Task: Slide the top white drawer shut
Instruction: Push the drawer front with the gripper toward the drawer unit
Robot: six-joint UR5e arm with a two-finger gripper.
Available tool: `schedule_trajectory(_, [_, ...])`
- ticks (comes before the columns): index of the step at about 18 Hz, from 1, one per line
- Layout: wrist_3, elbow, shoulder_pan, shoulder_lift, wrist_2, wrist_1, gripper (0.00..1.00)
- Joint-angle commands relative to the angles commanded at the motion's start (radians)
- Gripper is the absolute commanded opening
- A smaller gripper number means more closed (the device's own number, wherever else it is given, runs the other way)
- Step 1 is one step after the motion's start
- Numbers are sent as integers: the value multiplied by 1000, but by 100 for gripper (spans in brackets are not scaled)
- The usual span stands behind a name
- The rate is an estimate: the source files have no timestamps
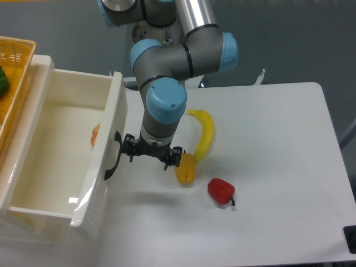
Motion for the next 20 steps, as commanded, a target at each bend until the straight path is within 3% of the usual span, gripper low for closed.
schedule_trajectory(10, [2,0,-15,21,-5,-3,100])
schedule_trajectory(16, [9,49,70,17,-6,-3,100])
schedule_trajectory(20, [9,58,74,-24,-5,3,100])
